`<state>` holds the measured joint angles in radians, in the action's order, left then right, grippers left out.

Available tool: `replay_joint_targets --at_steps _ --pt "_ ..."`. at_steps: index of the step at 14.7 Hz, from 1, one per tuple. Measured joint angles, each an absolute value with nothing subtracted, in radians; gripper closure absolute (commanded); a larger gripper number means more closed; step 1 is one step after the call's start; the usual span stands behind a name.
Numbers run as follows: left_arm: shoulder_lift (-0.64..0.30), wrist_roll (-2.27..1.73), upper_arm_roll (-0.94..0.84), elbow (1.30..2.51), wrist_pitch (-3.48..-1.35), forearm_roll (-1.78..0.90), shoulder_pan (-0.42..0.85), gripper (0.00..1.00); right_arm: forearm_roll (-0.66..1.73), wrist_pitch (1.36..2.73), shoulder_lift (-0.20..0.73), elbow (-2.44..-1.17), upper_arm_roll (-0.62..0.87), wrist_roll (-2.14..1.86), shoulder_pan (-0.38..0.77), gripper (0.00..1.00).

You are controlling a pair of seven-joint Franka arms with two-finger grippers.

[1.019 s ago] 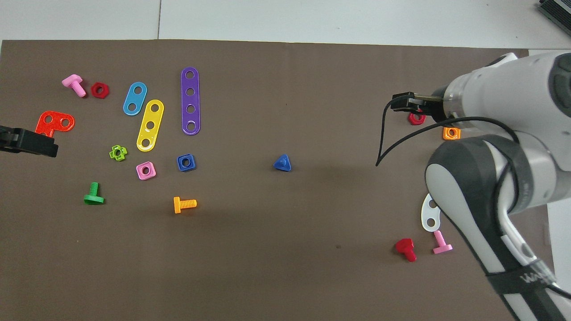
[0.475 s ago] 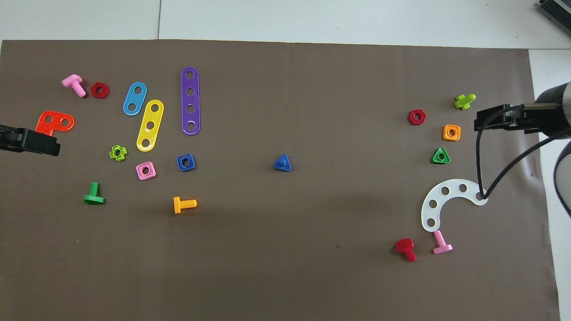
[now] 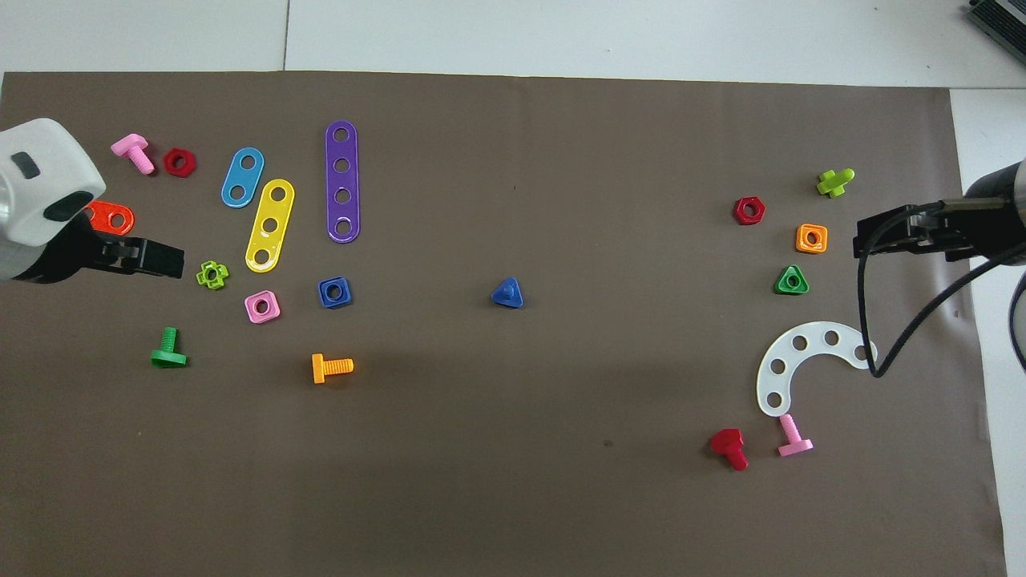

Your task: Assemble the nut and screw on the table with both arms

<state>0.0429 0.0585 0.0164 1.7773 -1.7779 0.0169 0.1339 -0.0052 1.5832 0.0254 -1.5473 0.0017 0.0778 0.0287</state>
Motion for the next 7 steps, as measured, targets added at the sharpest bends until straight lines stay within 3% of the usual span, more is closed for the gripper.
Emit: replay_joint_targets --at_steps 7 --pt "-0.023 -0.123 0.014 1.965 -2.068 0.017 0.234 0.08 -0.020 1.480 0.027 -1.467 0.002 0.041 0.027 0.00"
